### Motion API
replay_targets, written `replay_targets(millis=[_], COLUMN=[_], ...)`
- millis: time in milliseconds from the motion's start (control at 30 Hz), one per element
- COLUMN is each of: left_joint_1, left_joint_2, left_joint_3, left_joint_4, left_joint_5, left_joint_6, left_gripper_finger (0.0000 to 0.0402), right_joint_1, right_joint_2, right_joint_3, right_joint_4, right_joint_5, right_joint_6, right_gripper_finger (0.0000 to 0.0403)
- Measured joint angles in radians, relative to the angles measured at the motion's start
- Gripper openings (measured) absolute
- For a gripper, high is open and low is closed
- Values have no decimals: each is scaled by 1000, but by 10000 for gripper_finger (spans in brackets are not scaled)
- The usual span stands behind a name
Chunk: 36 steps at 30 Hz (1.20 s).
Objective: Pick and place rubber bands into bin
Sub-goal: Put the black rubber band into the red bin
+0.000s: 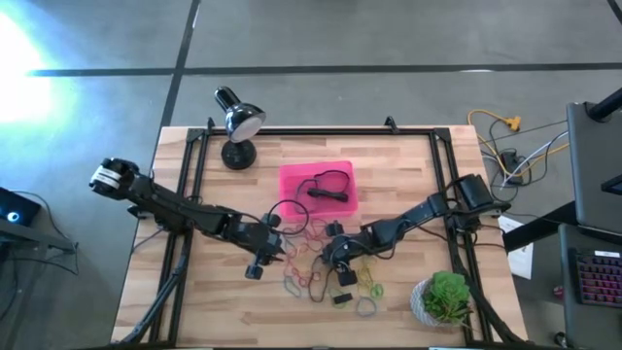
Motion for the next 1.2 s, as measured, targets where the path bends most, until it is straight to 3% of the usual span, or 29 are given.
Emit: replay_targets(millis=[333,600,800,967,1200], left_joint_1=[-1,-1,-1,-1,-1], left_joint_2=[0,0,0,0,0], left_joint_3=[-2,-7,-9,-9,-10], left_joint_4=[0,9,17,18,18], left_joint_5=[-2,-5,-5,-5,-10], left_joint_6=[1,1,2,2,2], left_gripper_finger=[76,76,76,76,76], right_joint_1=[3,0,-7,-6,-6], right_joint_2=[-40,-35,-29,-29,-29], right_joint_3=[5,4,2,1,-2], right_joint_4=[0,-31,-37,-58,-64], right_joint_5=[-2,68,67,66,56], right_joint_6=[-33,-33,-24,-22,-17], right_gripper_finger=[73,128,145,129,50])
